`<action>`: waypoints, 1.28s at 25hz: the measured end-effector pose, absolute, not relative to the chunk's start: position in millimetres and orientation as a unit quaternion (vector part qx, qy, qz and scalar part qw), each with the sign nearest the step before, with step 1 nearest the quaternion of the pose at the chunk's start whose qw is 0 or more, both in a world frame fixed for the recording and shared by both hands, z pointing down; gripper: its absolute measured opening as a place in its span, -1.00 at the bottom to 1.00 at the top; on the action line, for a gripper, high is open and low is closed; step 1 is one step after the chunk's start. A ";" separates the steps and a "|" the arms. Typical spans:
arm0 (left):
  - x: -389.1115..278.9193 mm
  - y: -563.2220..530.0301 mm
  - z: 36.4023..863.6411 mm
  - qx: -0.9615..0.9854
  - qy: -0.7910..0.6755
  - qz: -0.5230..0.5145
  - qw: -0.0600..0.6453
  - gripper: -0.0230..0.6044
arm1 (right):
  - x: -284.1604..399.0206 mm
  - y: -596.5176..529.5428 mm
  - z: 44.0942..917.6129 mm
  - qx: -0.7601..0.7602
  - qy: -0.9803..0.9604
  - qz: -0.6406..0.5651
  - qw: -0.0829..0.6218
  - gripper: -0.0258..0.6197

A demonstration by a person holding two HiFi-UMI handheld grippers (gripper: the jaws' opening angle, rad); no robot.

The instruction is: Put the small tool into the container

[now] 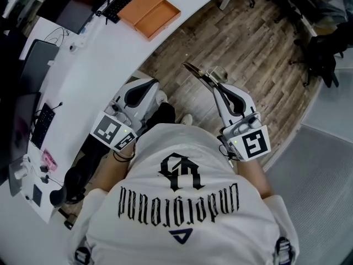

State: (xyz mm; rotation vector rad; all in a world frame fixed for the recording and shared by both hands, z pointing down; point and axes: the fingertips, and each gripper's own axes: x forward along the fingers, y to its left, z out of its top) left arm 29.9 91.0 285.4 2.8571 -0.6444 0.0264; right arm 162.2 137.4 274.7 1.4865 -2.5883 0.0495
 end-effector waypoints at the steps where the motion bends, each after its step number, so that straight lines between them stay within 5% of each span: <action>1: 26.8 83.9 285.5 0.970 -0.221 0.008 0.106 -0.88 | 159.1 130.4 274.8 0.495 -0.865 0.017 0.077 -0.85; 32: -91.6 -94.7 284.6 0.962 -0.250 0.004 0.109 -0.88 | 30.9 -57.3 256.9 0.447 -0.892 0.000 0.067 -0.85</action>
